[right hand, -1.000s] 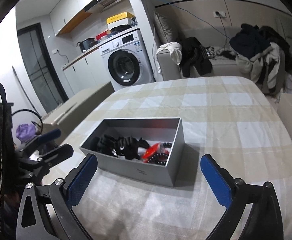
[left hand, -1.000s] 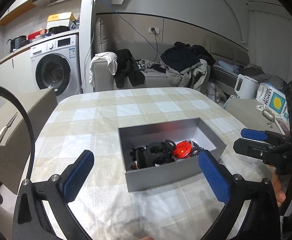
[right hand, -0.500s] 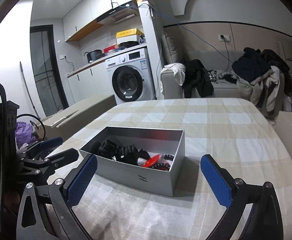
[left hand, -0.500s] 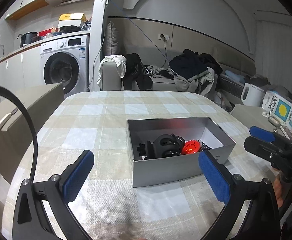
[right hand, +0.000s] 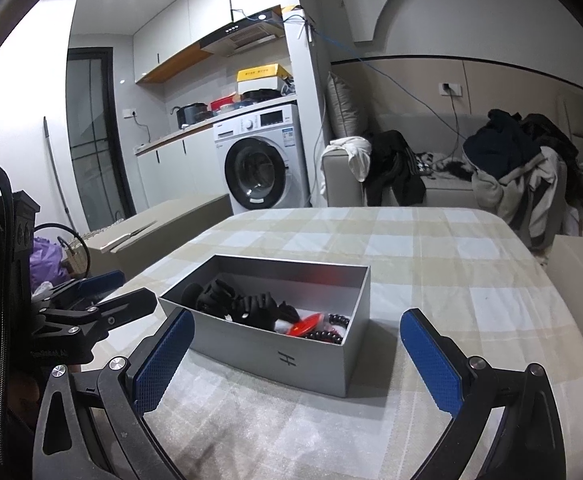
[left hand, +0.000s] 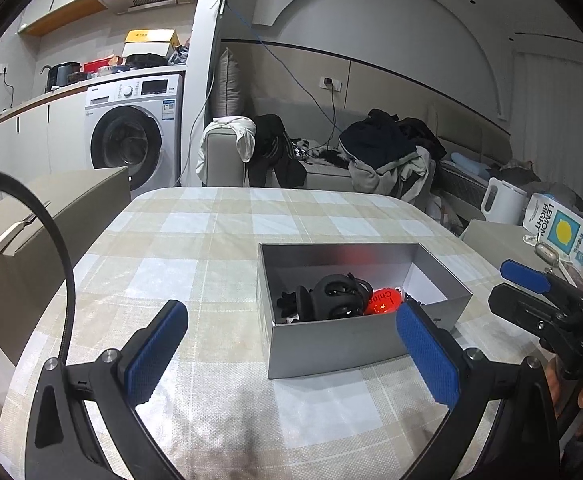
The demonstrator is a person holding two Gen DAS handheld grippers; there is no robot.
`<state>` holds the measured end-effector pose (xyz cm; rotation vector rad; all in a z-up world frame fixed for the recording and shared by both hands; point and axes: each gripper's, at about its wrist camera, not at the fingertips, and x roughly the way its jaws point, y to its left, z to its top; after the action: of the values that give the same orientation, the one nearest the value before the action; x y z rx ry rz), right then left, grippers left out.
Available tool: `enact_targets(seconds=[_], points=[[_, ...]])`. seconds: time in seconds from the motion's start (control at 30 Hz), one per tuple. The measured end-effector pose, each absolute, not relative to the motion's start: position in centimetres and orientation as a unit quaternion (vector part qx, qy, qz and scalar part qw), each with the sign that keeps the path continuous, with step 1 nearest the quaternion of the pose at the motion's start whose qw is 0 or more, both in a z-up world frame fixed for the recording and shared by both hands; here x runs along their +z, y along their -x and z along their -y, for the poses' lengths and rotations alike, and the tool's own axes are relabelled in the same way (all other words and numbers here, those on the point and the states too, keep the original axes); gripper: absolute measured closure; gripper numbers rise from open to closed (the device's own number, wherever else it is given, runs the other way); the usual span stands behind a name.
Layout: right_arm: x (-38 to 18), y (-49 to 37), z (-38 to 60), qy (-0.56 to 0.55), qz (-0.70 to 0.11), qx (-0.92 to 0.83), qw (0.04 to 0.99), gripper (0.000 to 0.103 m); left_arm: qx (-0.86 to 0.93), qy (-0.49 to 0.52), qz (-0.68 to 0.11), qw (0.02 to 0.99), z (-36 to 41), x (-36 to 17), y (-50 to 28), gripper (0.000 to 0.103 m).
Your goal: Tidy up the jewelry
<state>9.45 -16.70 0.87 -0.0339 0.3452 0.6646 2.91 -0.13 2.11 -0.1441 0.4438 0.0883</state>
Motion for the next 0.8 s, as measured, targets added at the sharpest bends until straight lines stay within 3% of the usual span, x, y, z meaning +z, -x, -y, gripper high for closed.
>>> enact_targets(seconds=[0.8], points=[[1.06,-8.54,16.49,0.034,-0.143,0.319,0.936,0.0,0.05,0.059,-0.214,0.974,0.45,2.16,-3.0,0.001]])
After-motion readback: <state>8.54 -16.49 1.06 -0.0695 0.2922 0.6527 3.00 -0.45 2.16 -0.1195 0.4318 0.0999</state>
